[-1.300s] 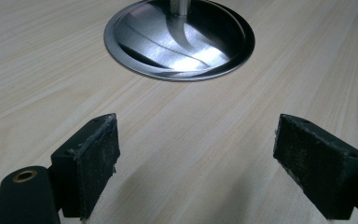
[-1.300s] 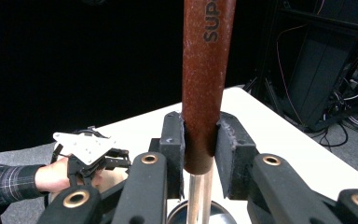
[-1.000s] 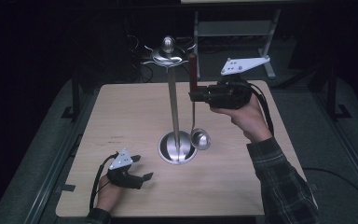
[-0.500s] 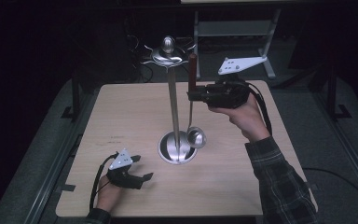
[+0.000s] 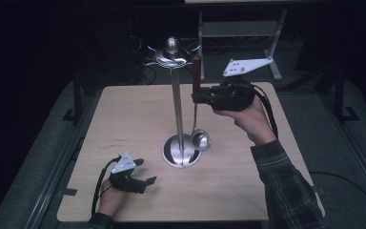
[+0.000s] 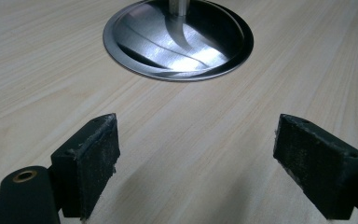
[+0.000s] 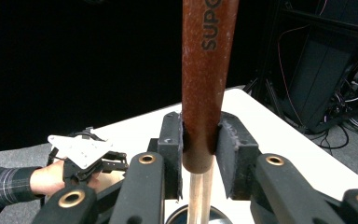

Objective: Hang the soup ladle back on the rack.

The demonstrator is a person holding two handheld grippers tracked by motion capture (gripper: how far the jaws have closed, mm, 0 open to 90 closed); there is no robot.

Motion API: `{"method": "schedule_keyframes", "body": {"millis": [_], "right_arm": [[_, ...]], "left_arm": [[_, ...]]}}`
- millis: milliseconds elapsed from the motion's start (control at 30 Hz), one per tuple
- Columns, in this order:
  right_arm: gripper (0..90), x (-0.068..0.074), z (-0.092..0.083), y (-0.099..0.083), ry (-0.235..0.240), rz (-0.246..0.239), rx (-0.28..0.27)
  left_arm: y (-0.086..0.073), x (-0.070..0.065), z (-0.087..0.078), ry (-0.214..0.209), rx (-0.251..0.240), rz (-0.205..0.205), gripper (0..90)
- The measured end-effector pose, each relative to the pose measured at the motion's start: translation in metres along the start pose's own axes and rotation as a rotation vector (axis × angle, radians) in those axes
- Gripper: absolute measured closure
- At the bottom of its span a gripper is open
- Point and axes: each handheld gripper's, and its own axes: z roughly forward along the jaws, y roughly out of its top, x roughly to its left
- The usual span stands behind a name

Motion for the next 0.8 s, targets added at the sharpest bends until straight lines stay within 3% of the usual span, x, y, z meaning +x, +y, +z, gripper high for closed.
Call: {"method": "schedule_keyframes", "body": {"millis": [100,433,800], "right_arm": [[70.5,-0.001,-0.001,0.000,-0.005,0.004,-0.007],[50.0,0.000,-0.006,-0.008,-0.045,0.007,0.007],[42.7,-0.008,-0.019,-0.042,-0.084,0.042,0.053]], "left_arm": [[0.000,0.000,0.000,0.001,-0.001,0.000,14.2],[0.000,0.000,0.000,0.000,-0.002,-0.005,14.2],[0.000,0.000,0.001,0.001,0.000,-0.005,14.2]]}}
